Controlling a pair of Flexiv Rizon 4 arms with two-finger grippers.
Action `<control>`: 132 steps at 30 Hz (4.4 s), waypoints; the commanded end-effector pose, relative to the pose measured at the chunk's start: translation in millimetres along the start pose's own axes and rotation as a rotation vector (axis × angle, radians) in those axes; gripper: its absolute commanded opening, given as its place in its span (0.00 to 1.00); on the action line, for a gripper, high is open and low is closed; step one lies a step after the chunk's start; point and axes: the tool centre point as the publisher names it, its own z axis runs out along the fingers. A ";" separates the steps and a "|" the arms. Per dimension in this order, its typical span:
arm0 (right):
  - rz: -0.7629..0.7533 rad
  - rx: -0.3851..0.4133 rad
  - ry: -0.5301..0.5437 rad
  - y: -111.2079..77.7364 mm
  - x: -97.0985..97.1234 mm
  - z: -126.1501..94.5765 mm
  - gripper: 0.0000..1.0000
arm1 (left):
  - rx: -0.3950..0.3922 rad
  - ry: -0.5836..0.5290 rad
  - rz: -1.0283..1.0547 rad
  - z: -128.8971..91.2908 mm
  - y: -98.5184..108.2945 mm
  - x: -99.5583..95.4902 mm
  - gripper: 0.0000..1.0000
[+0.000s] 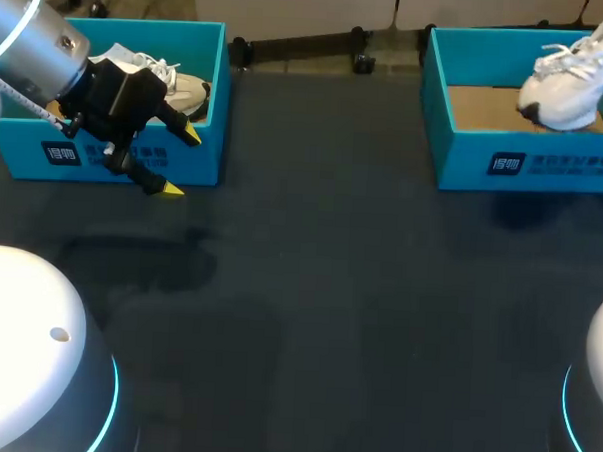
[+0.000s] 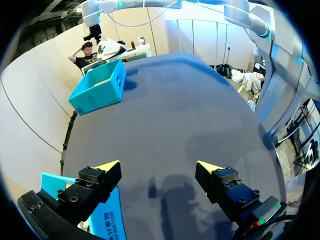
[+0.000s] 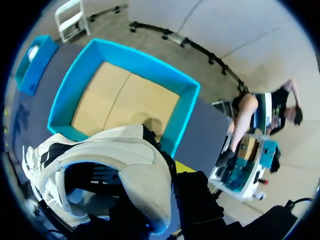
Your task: Take the shoe out of the shoebox, open the shoe tongue, remove and reinsert the insole, then place the shoe into the shoebox
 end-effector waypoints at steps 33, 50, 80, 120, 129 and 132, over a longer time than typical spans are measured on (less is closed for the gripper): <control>0.505 0.090 -0.011 -23.6 3.8 7.2 0.00 | -0.002 -0.001 0.001 -0.5 0.1 1.1 1.00; 0.599 0.073 -0.038 -15.9 12.9 53.9 0.00 | -0.002 -0.001 0.001 -0.5 0.1 1.1 1.00; 0.642 0.047 -0.077 -22.7 18.3 114.8 0.00 | -0.002 -0.001 0.001 -0.5 0.1 1.1 1.00; 0.696 0.100 -0.113 -45.3 46.1 201.5 0.00 | -0.002 -0.001 0.001 -0.5 0.1 1.1 1.00; 0.707 0.094 -0.111 -46.0 47.0 201.5 0.25 | -0.002 -0.001 0.001 -0.5 0.1 1.1 1.00; 0.707 0.089 -0.111 -45.4 47.3 200.9 0.29 | -0.002 -0.001 0.001 -0.5 0.1 1.1 1.00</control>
